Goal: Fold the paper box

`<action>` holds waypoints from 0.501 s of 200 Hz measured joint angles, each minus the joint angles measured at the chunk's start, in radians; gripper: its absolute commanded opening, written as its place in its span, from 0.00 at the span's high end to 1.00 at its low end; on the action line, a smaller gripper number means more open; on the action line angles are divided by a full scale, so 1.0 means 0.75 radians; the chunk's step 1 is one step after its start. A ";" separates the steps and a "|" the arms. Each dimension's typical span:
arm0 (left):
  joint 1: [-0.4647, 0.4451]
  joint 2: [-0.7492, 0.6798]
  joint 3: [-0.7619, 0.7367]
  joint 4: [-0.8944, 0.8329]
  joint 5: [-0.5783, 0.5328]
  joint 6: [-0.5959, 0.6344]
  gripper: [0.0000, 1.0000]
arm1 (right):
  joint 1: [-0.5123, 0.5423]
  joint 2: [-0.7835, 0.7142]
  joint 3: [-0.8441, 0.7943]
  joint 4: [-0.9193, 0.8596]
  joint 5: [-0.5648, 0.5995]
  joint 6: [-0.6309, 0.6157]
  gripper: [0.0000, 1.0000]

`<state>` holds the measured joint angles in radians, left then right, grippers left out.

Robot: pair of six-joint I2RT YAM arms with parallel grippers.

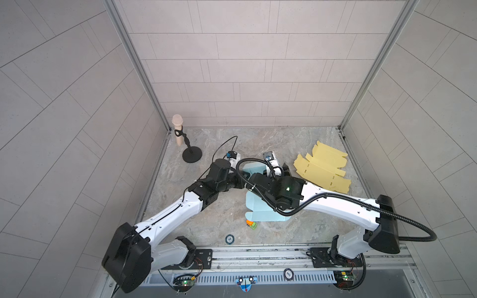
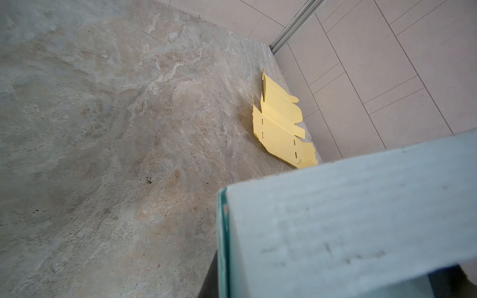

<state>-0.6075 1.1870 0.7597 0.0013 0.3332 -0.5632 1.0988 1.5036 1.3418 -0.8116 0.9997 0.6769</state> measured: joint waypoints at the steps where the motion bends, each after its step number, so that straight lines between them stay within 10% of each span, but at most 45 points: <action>1: -0.001 0.001 0.000 0.000 -0.001 0.001 0.88 | 0.000 -0.004 -0.006 0.009 -0.005 0.002 0.36; 100: -0.003 0.080 0.011 -0.070 -0.114 0.115 0.87 | 0.007 -0.416 -0.332 0.423 -0.393 -0.201 0.18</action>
<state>-0.6094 1.2472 0.7681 -0.0509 0.2478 -0.4767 1.1042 1.1915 1.0931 -0.4946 0.7048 0.5262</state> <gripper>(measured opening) 0.129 0.800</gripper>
